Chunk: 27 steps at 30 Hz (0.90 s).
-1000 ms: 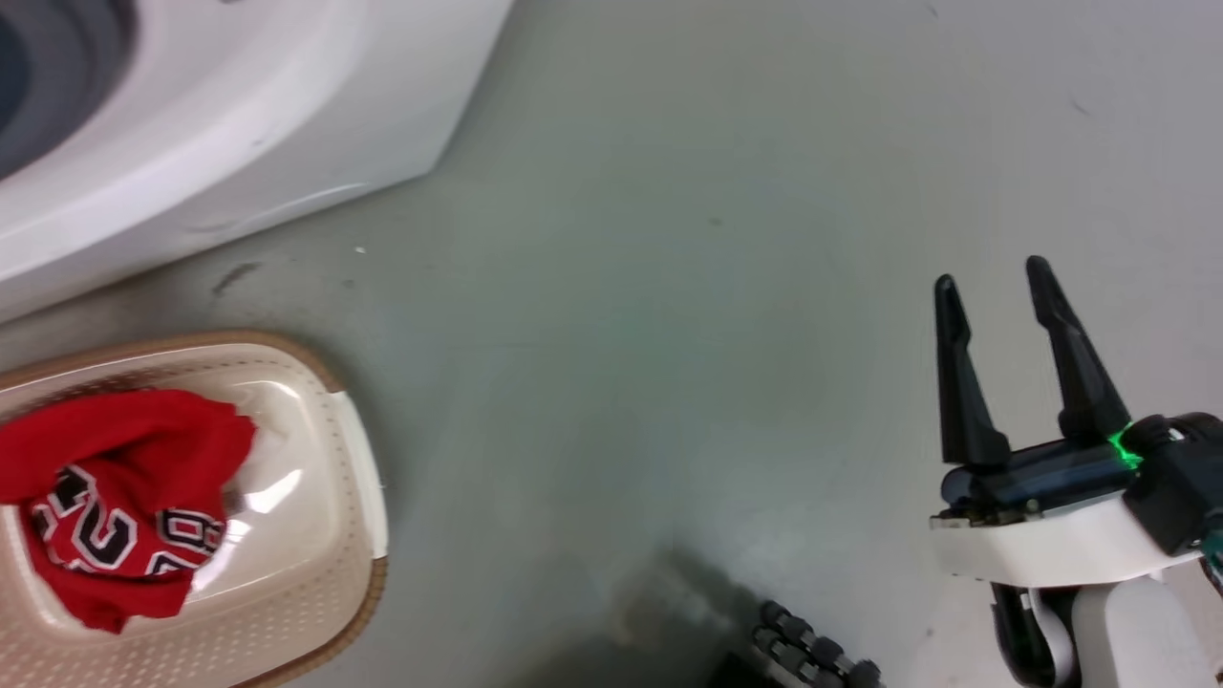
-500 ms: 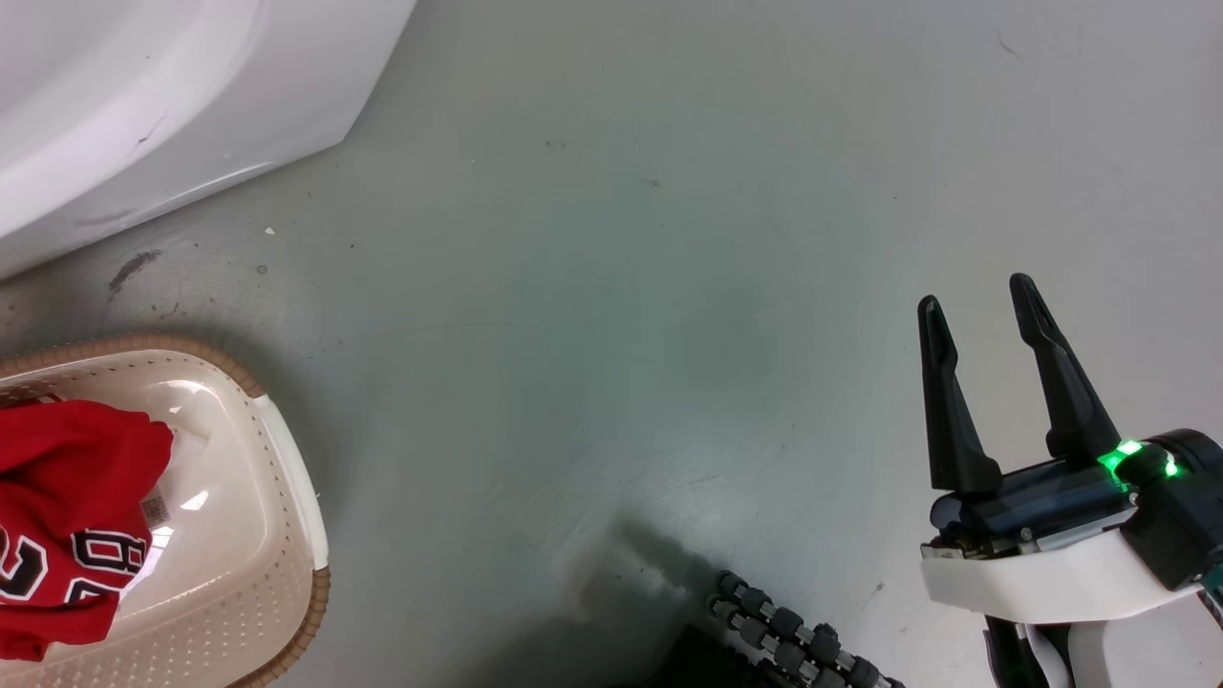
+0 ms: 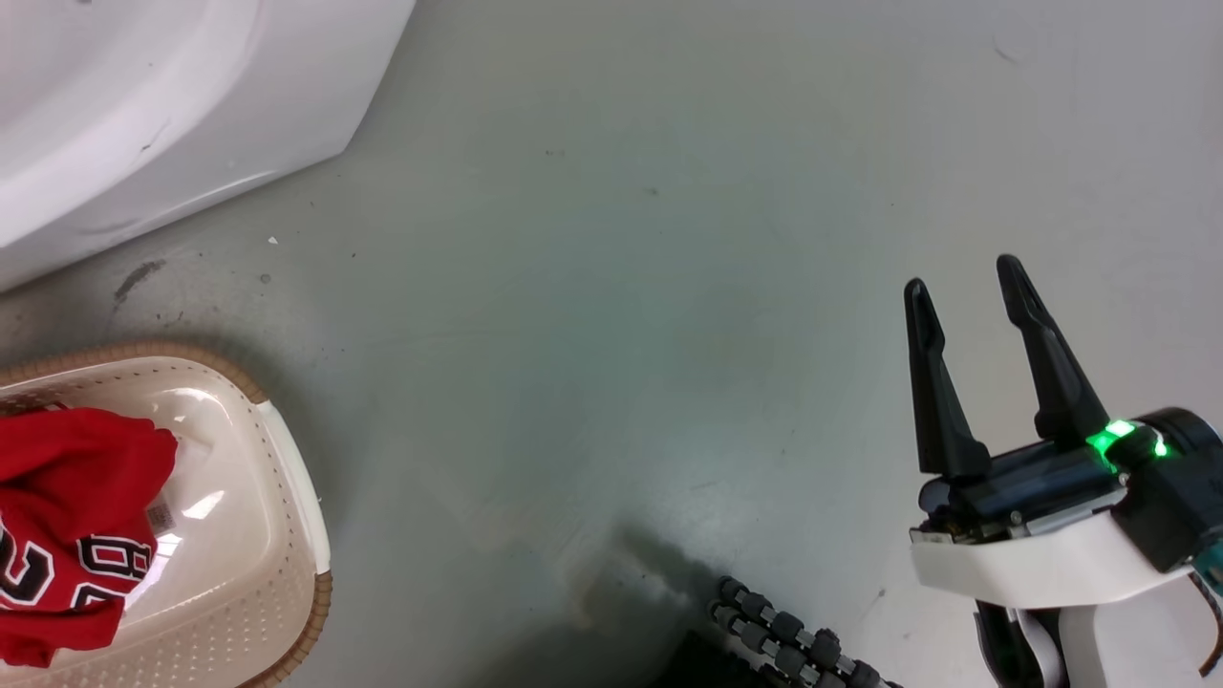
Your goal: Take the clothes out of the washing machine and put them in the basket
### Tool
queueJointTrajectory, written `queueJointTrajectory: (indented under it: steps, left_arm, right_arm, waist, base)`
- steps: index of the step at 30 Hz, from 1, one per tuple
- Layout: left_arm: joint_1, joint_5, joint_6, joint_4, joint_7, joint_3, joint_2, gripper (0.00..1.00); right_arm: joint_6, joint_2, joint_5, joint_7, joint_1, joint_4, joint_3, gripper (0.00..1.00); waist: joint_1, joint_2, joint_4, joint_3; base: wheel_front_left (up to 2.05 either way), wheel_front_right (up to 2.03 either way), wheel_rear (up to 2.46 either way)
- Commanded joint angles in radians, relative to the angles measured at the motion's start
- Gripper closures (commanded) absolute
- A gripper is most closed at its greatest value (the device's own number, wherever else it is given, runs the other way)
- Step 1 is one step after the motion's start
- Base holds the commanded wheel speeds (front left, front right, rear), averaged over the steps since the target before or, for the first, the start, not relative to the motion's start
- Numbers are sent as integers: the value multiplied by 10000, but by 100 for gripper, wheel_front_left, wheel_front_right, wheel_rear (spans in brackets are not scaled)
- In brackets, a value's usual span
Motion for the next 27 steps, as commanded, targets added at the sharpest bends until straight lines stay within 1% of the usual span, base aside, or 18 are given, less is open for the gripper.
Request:
queueJointTrajectory:
  steps: [1,6,8,10,13,19,27]
  left_arm:
    - [-71,-129,-4,37,-259,91,-59,100]
    - [313,-402,-83,264,-1190,105,-405,100]
    - [383,-436,-112,281,-1333,70,-501,100]
    - [647,-574,-185,294,-1777,6,-702,100]
    - [1207,-855,-257,319,-2581,-96,-1219,100]
    - [2402,-1435,-316,114,-4057,-184,-2052,100]
    - [4237,-1830,-331,-463,-5512,-395,-2531,100]
  right_arm:
    - [-14,17,-31,-22,-151,86,-47,0]
    - [-14,16,-380,-23,-381,233,-288,0]
    - [-12,17,-454,-23,-440,252,-358,0]
    - [-14,16,-584,-22,-478,323,-514,0]
    - [-12,17,-828,-22,-469,434,-747,0]
    - [-14,13,-1159,-22,-225,595,-1054,0]
    - [-14,10,-1661,-22,234,793,-1212,0]
  waist:
    - [-1,0,52,-122]
    - [-1,0,585,-725]
    - [-1,0,710,-827]
    - [-1,0,967,-1115]
    - [-1,0,1424,-1592]
    - [-1,0,2268,-2528]
    - [-1,0,3037,-3949]
  base:
    - [0,0,0]
    - [0,0,0]
    - [0,0,0]
    - [0,0,0]
    - [0,0,0]
    - [0,0,0]
    - [0,0,0]
